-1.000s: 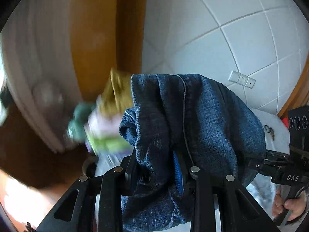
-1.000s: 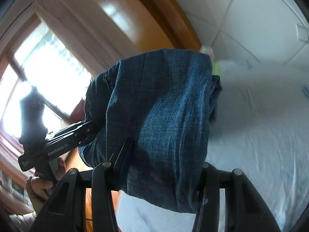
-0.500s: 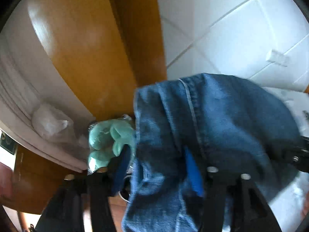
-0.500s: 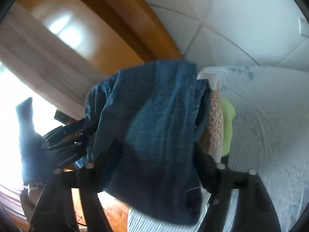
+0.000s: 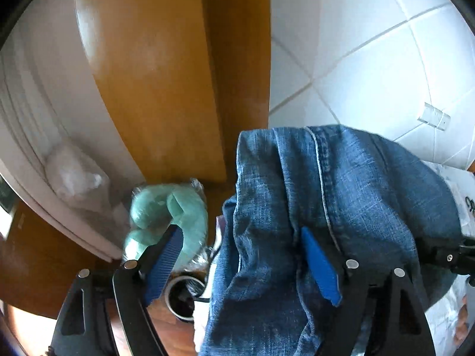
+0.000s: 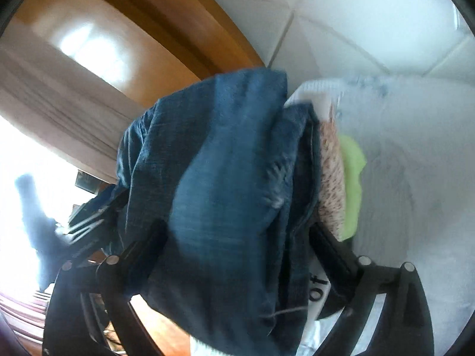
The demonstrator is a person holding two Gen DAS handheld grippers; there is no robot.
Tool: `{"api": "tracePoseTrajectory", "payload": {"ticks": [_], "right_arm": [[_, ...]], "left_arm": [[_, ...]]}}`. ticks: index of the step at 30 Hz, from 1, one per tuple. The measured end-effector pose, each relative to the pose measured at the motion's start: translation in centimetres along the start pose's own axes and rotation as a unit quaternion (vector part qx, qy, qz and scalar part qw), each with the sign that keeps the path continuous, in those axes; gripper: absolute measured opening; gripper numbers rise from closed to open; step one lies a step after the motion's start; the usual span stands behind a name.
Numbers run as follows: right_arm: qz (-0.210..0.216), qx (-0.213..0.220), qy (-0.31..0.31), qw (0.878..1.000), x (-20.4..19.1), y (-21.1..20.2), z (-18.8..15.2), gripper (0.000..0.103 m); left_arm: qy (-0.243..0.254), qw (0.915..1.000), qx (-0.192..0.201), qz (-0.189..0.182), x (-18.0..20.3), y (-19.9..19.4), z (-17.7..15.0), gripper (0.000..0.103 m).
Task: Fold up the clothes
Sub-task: 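Lower the folded jeans onto the clothes stack and open both grippers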
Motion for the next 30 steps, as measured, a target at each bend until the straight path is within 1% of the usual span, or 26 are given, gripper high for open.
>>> {"api": "tracePoseTrajectory", "payload": {"ticks": [4,9,11,14,15,17,18,21,23,26,30], "right_arm": [[-0.008,0.008,-0.01,1.0,-0.2,-1.4,0.3,0.098],[-0.02,0.033,-0.035,0.999,-0.8,-3.6,-0.5,0.098],[-0.026,0.044,-0.048,0.998,-1.1,-4.7,-0.9,0.098],[-0.047,0.068,-0.091,0.992,-1.9,-6.4,-2.6,0.099],[-0.053,0.074,-0.104,0.99,-2.1,-6.8,-3.3,0.099],[-0.064,0.081,-0.114,0.988,-2.0,-6.9,-4.5,0.103],[-0.07,0.084,-0.118,0.987,-1.9,-7.0,-5.1,0.103],[-0.087,0.093,-0.13,0.983,-1.7,-7.2,-6.8,0.103],[-0.098,0.1,-0.138,0.981,-1.5,-7.4,-7.9,0.103],[-0.119,0.106,-0.152,0.975,-1.2,-7.5,-9.5,0.103],[-0.147,0.107,-0.162,0.97,-0.9,-7.6,-10.4,0.103]], "left_arm": [[0.007,0.9998,0.015,0.008,1.0,-2.4,0.5,0.082],[-0.018,0.9983,0.048,0.028,0.6,-5.7,0.8,0.082],[-0.022,0.9979,0.051,0.033,1.0,-7.0,0.3,0.082],[-0.018,0.9979,0.051,0.036,2.2,-8.4,-1.5,0.082],[-0.017,0.9979,0.051,0.035,2.7,-8.7,-2.2,0.082],[-0.022,0.9979,0.05,0.034,3.6,-9.4,-3.5,0.082],[-0.025,0.9979,0.051,0.032,4.2,-9.7,-4.2,0.082],[-0.038,0.9984,0.042,0.001,5.7,-9.9,-5.9,0.082],[-0.043,0.9984,0.035,-0.01,6.3,-9.7,-6.7,0.082],[-0.044,0.9985,0.029,-0.012,7.2,-9.2,-7.7,0.082],[-0.042,0.9988,0.021,-0.012,7.9,-8.9,-8.9,0.082]]}}
Point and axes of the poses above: each gripper's, at about its wrist camera, not at the fingertips, and y roughly the way its jaws point, x to its right, z to its top, the point moved 5 cm from there along y, roughly the way its jaws point, and after that the axes turned 4 degrees about -z, right-handed, at the moved point
